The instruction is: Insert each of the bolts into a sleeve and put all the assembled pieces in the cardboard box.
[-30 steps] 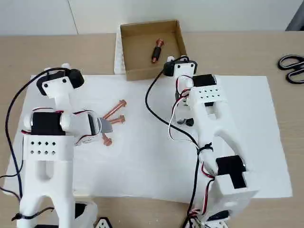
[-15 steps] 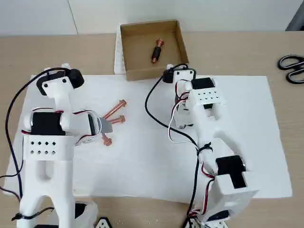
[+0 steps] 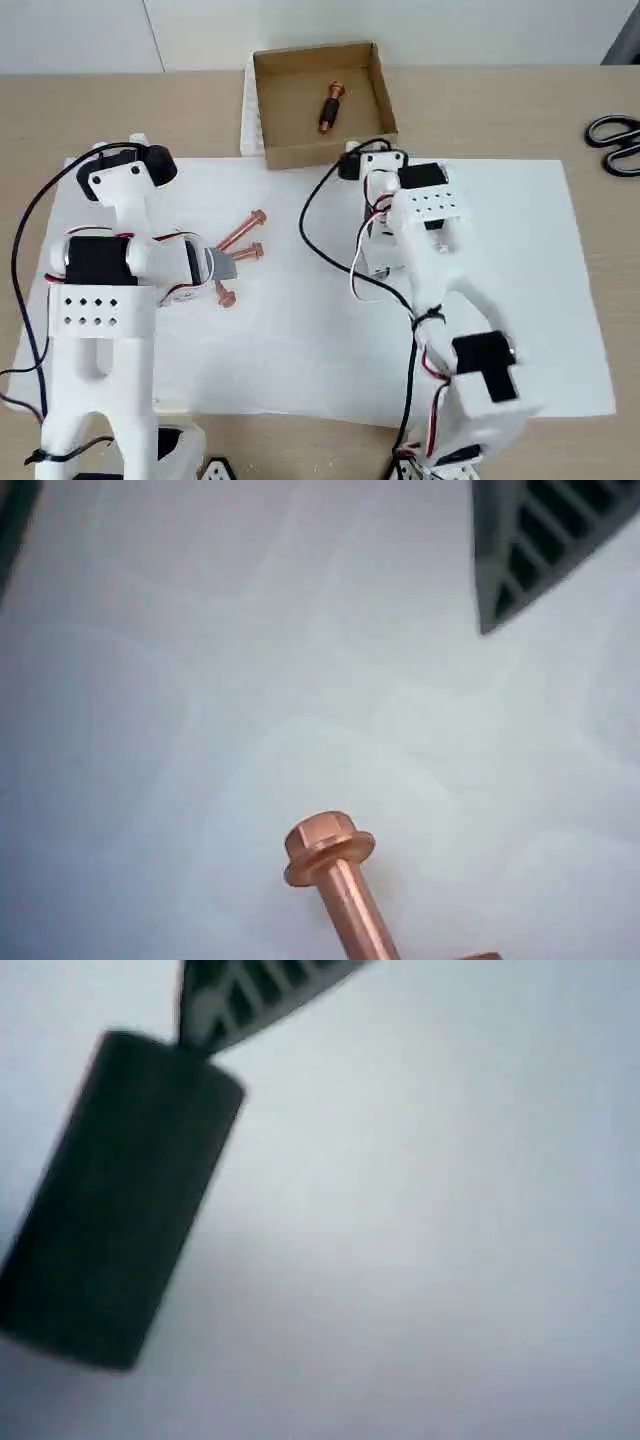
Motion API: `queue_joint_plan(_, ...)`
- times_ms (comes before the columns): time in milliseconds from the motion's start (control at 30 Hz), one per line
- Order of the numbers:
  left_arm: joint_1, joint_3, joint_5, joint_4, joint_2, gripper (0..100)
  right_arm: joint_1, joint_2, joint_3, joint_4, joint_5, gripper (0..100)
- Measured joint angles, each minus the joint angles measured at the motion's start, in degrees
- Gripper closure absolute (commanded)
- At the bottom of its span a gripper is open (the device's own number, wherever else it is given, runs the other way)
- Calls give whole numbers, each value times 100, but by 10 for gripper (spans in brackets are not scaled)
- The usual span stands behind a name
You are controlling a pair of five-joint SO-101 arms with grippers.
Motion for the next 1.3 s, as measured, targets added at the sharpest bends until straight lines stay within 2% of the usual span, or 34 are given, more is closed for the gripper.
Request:
queue_joint_plan(167, 0, 0, 0, 0, 0, 712, -97, -651, 0, 88, 0, 837)
queue_joint_plan(367, 0, 0, 0, 0, 0, 712, -105, -730, 0, 88, 0, 837)
queue_joint_plan(567, 0, 0, 0, 0, 0, 712, -132, -255, 0, -229, -343, 836)
queue_joint_plan(933, 0, 0, 0, 0, 0, 712, -589, 158, 0, -413, -396, 837)
queue_joint_plan(1300, 0, 0, 0, 0, 0, 712, -571, 510, 0, -633, -607, 837)
